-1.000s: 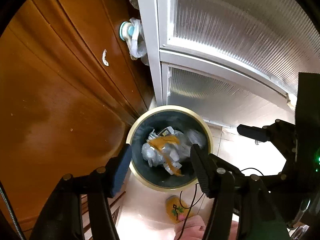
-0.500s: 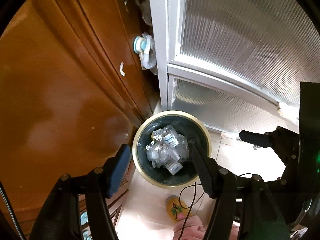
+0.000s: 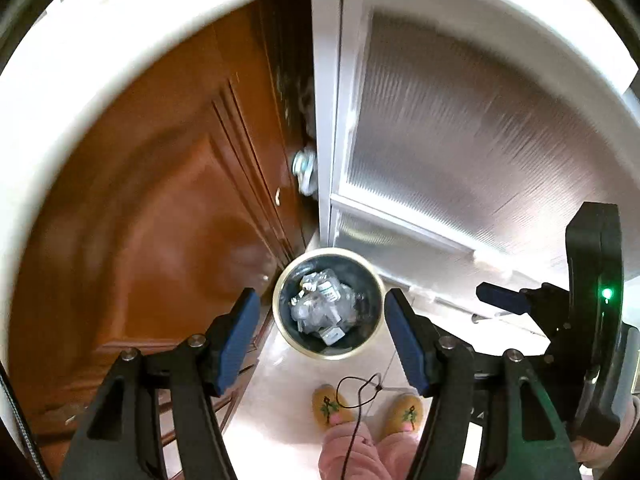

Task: Collect trash
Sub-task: 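Raise both tools from the bin back toward the counter trash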

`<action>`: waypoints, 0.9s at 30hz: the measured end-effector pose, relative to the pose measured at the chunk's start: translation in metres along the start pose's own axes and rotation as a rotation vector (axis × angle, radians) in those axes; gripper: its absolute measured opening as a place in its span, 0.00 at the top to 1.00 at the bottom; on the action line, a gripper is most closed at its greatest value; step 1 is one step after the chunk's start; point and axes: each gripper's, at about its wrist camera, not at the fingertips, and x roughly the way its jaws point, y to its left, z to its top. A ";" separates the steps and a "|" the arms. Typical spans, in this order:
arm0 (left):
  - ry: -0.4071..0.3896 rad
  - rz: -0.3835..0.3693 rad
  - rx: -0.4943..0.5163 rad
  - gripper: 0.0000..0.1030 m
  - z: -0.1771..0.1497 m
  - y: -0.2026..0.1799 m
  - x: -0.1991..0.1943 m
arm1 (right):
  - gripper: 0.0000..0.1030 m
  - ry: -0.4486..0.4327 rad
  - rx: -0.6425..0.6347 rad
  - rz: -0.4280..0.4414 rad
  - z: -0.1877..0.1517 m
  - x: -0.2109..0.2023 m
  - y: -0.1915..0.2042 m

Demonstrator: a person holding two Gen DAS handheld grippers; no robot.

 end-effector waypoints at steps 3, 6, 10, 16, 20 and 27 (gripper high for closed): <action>-0.020 -0.004 -0.003 0.39 0.005 -0.008 -0.040 | 0.29 -0.015 -0.001 -0.019 0.004 -0.043 0.001; -0.053 0.001 0.004 0.39 0.012 -0.018 -0.081 | 0.29 -0.048 -0.003 -0.027 0.009 -0.094 0.002; -0.101 0.011 0.012 0.39 0.017 -0.028 -0.134 | 0.29 -0.107 -0.013 -0.026 0.012 -0.154 0.003; -0.177 0.029 0.024 0.39 0.028 -0.045 -0.192 | 0.29 -0.205 -0.053 -0.029 0.017 -0.225 0.005; -0.233 0.031 0.015 0.38 0.038 -0.053 -0.226 | 0.29 -0.245 -0.071 -0.017 0.019 -0.261 0.005; -0.343 0.046 0.022 0.37 0.052 -0.066 -0.278 | 0.29 -0.328 -0.147 -0.018 0.030 -0.310 0.013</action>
